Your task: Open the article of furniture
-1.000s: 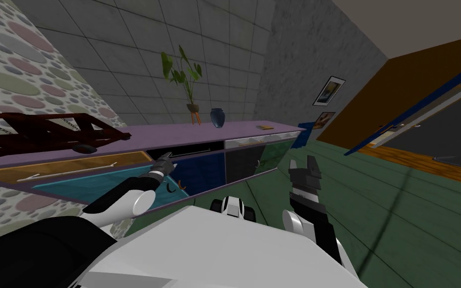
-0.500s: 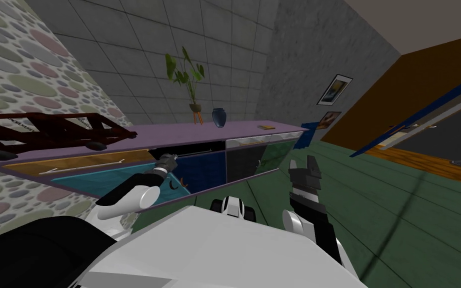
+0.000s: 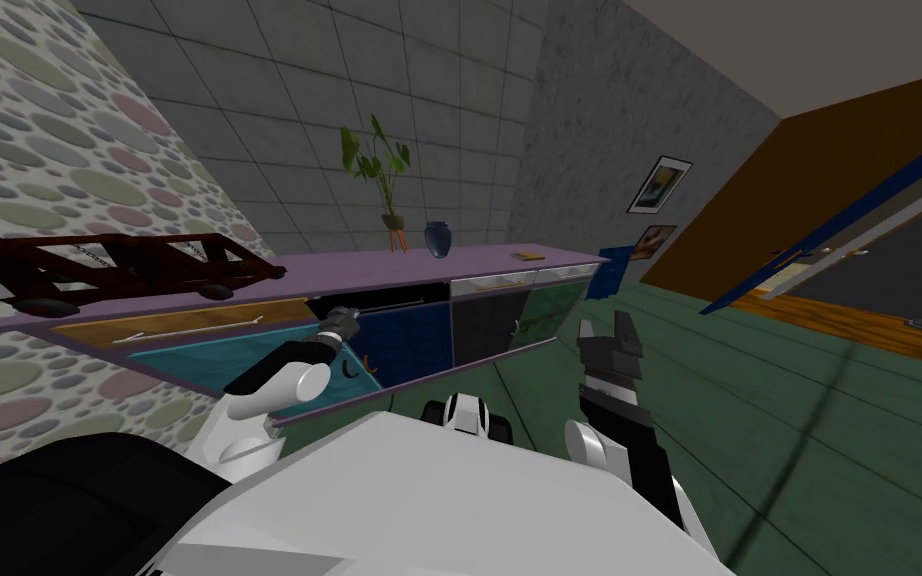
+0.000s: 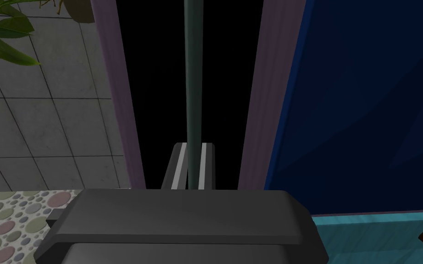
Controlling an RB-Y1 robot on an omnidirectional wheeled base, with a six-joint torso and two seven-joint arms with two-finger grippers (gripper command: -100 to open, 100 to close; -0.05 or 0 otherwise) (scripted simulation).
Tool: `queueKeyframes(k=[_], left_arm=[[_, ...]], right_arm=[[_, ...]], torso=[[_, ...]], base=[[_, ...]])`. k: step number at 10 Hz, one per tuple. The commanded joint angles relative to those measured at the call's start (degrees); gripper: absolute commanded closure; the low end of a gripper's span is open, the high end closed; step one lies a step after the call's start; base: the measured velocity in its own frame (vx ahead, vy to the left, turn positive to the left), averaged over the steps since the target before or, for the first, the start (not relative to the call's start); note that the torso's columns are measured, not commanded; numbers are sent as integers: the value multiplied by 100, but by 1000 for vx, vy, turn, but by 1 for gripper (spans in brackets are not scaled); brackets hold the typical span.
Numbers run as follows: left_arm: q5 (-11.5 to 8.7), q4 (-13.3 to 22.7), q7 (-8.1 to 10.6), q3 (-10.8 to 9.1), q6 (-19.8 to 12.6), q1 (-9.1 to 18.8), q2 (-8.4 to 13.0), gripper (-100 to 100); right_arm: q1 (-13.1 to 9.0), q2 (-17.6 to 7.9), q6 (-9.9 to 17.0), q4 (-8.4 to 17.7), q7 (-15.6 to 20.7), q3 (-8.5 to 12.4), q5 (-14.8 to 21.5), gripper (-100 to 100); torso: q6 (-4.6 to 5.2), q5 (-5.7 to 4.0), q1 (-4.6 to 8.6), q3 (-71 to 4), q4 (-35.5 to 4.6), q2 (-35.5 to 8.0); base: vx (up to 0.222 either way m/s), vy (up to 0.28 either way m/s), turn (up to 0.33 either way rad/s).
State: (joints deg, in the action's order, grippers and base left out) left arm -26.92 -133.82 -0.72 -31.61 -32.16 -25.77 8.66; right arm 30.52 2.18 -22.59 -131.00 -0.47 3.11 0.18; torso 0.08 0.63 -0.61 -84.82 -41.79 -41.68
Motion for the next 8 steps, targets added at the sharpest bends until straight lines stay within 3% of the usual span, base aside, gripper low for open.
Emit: queueKeyframes(k=[1,3,6,7,8], left_arm=[[80,397,-29,233,106,453,210,100],[80,748,-29,233,106,802,210,100],[80,1079,-29,233,106,802,210,100],[149,1276,-72,446,311,1188,427,100],[149,1417,-72,446,311,1420,427,100]], right_arm=[[-1,0,0,0,0,0,0,0],[-2,0,0,1,0,-1,0,0],[0,0,0,0,0,0,0,0],[0,0,0,0,0,0,0,0],[-1,0,0,0,0,0,0,0]], torso=[[3,-5,25,22,-9,-39],[8,-23,31,16,-19,-30],[6,1,11,-17,16,25],[7,8,0,-13,17,20],[14,-2,15,11,-1,-27]], base=[[-156,-42,87],[-71,-17,-12],[8,-2,-2],[-133,-17,163],[-165,-45,92]])
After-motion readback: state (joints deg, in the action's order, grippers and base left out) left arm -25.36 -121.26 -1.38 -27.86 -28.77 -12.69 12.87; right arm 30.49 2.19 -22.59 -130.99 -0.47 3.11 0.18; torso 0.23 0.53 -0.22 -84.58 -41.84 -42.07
